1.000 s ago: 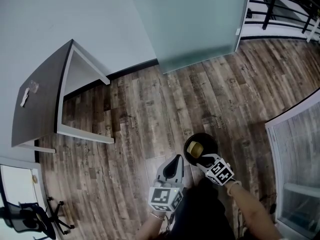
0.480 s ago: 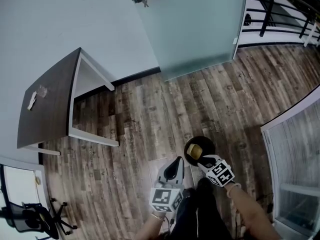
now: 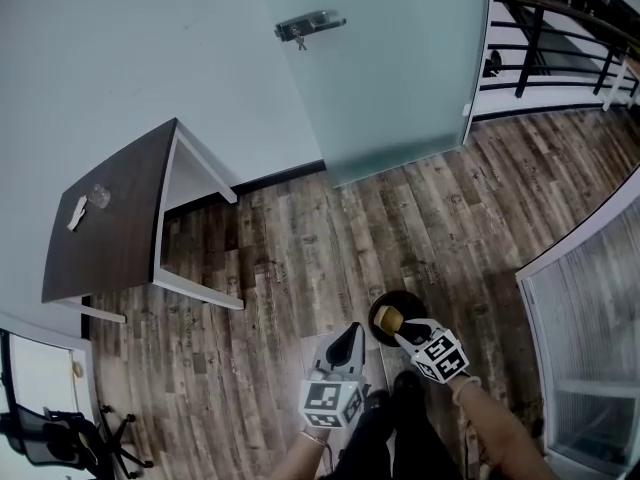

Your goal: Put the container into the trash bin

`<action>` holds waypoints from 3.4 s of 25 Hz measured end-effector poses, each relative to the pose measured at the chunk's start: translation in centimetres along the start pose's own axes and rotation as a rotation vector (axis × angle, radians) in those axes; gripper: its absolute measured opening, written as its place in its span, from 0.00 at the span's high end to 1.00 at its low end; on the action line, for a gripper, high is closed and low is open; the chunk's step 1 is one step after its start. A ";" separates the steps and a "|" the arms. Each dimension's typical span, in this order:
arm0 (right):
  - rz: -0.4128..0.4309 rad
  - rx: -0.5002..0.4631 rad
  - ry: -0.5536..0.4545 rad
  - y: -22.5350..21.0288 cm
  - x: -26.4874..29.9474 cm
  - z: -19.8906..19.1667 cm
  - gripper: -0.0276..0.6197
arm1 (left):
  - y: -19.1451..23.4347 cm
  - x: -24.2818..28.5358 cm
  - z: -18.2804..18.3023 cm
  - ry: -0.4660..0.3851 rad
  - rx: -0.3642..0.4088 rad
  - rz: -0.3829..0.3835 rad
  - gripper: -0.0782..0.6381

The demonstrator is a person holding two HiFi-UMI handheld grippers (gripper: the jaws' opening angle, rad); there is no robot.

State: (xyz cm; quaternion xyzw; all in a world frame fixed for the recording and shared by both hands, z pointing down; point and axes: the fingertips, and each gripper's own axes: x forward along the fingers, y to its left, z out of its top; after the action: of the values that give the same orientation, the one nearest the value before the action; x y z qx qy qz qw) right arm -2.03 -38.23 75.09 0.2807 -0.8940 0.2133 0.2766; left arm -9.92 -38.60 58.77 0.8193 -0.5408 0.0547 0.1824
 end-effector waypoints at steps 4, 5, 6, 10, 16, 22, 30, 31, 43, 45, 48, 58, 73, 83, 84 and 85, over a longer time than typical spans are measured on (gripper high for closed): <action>-0.028 0.022 -0.050 0.9 -2.1 2.1 0.80 | -0.6 -1.2 1.3 0.003 -0.003 -0.004 0.86; -0.035 0.028 -0.063 1.1 -2.7 2.6 0.80 | -0.8 -1.5 1.7 0.002 -0.003 -0.006 0.86; -0.039 0.031 -0.073 1.3 -3.2 3.1 0.80 | -1.0 -1.7 2.1 0.001 -0.002 -0.009 0.86; -0.055 0.028 -0.107 2.1 -5.4 4.8 0.81 | -1.9 -2.6 3.5 0.002 0.013 -0.009 0.86; -0.088 0.029 -0.184 2.4 -8.6 8.1 0.82 | -2.9 -3.5 5.9 -0.018 0.013 0.004 0.86; -0.118 0.025 -0.241 3.4 -12.3 10.5 0.83 | -4.1 -5.0 7.8 -0.050 0.022 0.005 0.86; -0.155 0.044 -0.336 5.8 -17.3 12.7 0.85 | -6.9 -7.4 9.7 -0.072 0.015 -0.023 0.86; -0.160 0.046 -0.349 6.1 -17.9 12.9 0.85 | -7.2 -7.8 9.8 -0.074 0.014 -0.027 0.86; -0.232 0.046 -0.496 8.9 -24.7 15.8 0.87 | -10.9 -10.8 12.3 -0.082 0.046 -0.094 0.86; -0.244 0.044 -0.518 8.9 -25.6 16.6 0.87 | -11.2 -11.0 13.0 -0.090 0.058 -0.104 0.87; -0.260 0.036 -0.549 9.0 -27.0 17.6 0.88 | -11.9 -11.3 14.1 -0.105 0.072 -0.117 0.86; -0.284 -0.007 -0.610 9.6 -28.8 20.0 0.89 | -13.1 -11.6 15.9 -0.123 0.116 -0.164 0.87; -0.312 -0.027 -0.629 10.1 -29.4 21.9 0.94 | -12.4 -11.7 18.0 -0.145 0.129 -0.169 0.87; -0.344 -0.063 -0.635 9.9 -30.1 22.4 0.94 | -12.4 -11.5 18.2 -0.151 0.140 -0.172 0.86; -0.345 -0.066 -0.635 10.0 -30.1 22.3 0.94 | -12.4 -11.5 18.1 -0.151 0.143 -0.173 0.86; -0.346 -0.067 -0.633 10.0 -30.2 22.2 0.94 | -12.5 -11.5 18.0 -0.152 0.145 -0.173 0.86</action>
State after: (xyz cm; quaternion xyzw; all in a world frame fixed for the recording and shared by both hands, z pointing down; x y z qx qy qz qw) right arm 4.27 -31.02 37.55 0.4705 -0.8812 0.0363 0.0270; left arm -5.26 -30.69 35.79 0.8758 -0.4749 0.0154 0.0854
